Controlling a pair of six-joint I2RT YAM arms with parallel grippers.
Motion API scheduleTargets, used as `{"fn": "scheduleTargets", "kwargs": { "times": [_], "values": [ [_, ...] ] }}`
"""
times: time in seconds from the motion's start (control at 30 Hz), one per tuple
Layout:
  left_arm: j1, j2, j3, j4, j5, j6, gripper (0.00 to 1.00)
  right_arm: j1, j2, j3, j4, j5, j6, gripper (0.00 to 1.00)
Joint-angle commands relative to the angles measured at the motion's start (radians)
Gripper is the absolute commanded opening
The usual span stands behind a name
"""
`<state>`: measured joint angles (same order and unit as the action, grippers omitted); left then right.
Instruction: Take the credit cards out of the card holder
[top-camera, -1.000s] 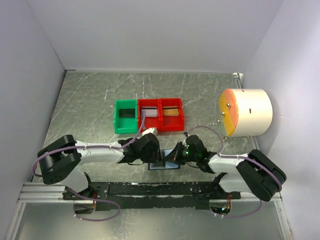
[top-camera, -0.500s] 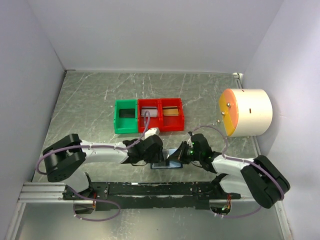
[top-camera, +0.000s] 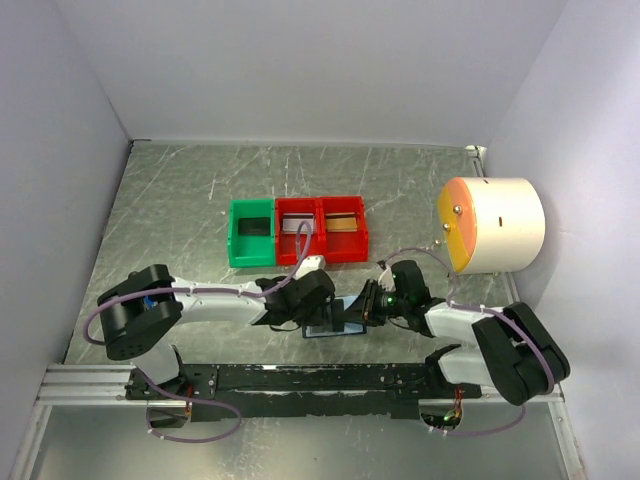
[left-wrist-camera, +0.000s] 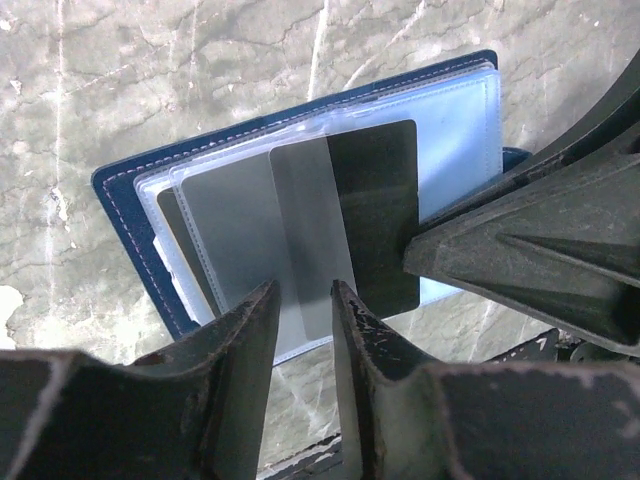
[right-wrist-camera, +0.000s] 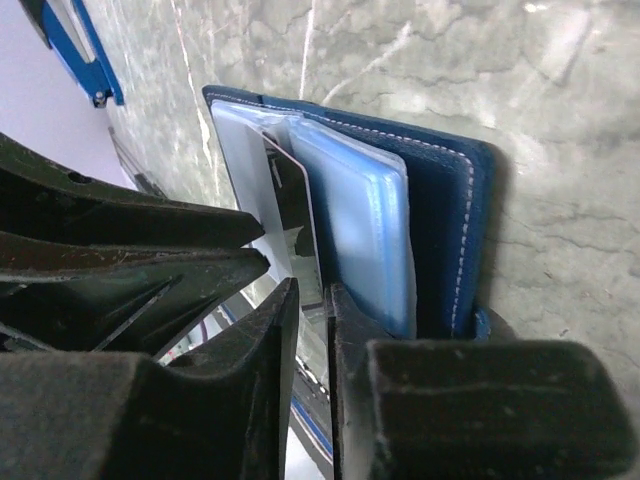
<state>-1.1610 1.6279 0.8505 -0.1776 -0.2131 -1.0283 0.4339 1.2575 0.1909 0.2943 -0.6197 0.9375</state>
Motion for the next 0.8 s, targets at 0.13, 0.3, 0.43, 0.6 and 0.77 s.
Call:
{"fn": "scheduleTargets", "kwargs": {
  "times": [0.13,0.3,0.43,0.6,0.77],
  "values": [
    [-0.012,0.056,0.002,-0.135,-0.029,0.008,0.33,-0.003,0.102,0.004,0.144,-0.050,0.036,0.23],
    [-0.013,0.069,0.008,-0.148,-0.027,0.008,0.30,-0.004,0.203,-0.004,0.264,-0.020,0.105,0.23],
    [-0.016,0.073,0.012,-0.158,-0.033,0.004,0.29,-0.003,0.181,0.015,0.204,0.012,0.077,0.00],
    [-0.015,0.078,0.015,-0.159,-0.034,0.004,0.29,-0.059,0.076,0.001,0.068,0.023,-0.005,0.00],
    [-0.017,0.087,0.023,-0.160,-0.034,0.016,0.28,-0.076,0.051,-0.015,0.066,-0.061,-0.041,0.00]
  ]
}}
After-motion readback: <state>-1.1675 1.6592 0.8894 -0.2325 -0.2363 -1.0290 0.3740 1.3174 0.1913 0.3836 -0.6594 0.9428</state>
